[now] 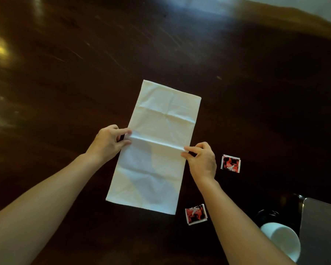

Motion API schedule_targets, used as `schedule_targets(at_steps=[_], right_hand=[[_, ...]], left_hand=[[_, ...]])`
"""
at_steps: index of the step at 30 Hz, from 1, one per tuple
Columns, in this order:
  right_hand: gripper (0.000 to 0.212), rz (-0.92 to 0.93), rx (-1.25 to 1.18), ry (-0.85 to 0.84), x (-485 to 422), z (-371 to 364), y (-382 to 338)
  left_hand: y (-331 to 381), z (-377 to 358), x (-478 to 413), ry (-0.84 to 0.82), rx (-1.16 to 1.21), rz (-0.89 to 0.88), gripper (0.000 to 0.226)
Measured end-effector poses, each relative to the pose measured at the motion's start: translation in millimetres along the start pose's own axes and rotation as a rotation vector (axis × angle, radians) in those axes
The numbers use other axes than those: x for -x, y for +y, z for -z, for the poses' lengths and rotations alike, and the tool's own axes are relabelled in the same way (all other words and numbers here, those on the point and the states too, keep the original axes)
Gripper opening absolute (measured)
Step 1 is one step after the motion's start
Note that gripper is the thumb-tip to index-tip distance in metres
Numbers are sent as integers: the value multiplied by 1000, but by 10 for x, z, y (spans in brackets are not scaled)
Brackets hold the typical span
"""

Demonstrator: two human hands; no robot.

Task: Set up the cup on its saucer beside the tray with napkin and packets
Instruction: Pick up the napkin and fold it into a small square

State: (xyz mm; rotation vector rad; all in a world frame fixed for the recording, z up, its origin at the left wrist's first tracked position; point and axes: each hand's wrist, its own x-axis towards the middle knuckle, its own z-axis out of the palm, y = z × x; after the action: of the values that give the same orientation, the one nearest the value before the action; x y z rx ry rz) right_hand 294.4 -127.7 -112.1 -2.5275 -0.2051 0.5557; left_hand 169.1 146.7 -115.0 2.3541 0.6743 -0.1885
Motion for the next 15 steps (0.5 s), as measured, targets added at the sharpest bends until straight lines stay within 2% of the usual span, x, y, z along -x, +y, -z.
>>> schedule_targets(at_steps=[5,7,9,11,15], right_hand=[[18,16,93,-60,-44,49,-72],[10,-4,158,-105,-126,96,-176],[4,-7,230,-121,-147,146,-265],[4,18,238,-102,-78,217,-285],[5,162,206,-35,112,448,-210]], left_hand=[[47,-28,84,35,-32,14,24],[158,-7,84,23,-102,42,16],[272,20,121,-14,-220,54,17],[326,68,206,-28,-267,4,17],[340,294,387,-8,-202,-171,12]])
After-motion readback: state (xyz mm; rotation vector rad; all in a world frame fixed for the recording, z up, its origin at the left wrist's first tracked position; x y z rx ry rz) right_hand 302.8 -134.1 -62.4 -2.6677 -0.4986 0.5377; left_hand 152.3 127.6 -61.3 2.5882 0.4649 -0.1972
